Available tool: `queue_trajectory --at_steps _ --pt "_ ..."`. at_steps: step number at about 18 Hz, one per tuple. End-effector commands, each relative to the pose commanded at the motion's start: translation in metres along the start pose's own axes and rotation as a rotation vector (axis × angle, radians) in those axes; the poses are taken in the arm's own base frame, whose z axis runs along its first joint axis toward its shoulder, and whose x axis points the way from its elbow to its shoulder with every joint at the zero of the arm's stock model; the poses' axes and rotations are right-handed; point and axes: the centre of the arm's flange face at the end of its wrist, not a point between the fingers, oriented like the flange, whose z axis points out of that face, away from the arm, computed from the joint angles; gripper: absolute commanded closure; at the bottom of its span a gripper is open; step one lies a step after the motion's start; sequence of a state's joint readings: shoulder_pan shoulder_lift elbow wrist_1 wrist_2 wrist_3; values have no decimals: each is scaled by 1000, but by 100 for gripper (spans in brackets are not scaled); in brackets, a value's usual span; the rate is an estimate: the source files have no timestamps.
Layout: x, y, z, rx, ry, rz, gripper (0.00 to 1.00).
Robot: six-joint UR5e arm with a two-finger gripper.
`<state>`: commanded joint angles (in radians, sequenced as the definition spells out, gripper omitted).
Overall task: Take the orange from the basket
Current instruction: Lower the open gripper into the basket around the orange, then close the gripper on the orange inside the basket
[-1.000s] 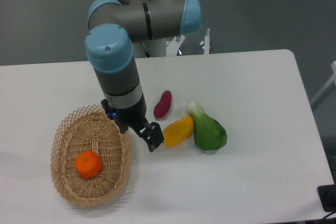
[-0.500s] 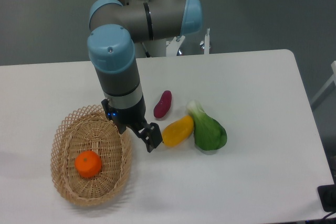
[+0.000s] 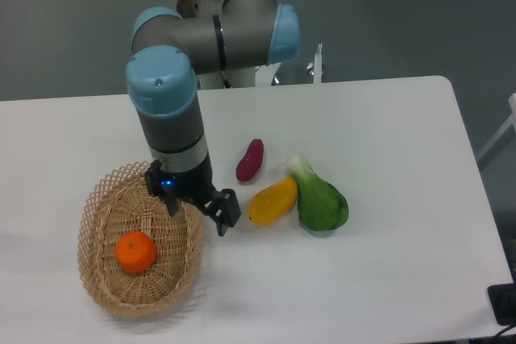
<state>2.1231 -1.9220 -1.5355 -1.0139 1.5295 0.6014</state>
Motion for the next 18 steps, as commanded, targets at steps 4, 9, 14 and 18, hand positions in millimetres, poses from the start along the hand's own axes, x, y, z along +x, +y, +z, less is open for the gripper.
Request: queue_trajectory --at_steps 4,9,14,18 --pt "30 -13 41 -22 91 -47 0" --pt "62 -22 68 -58 119 -21 0" --pt "87 -19 102 -112 144 -6 0" --pt "91 -16 121 -96 127 5 0"
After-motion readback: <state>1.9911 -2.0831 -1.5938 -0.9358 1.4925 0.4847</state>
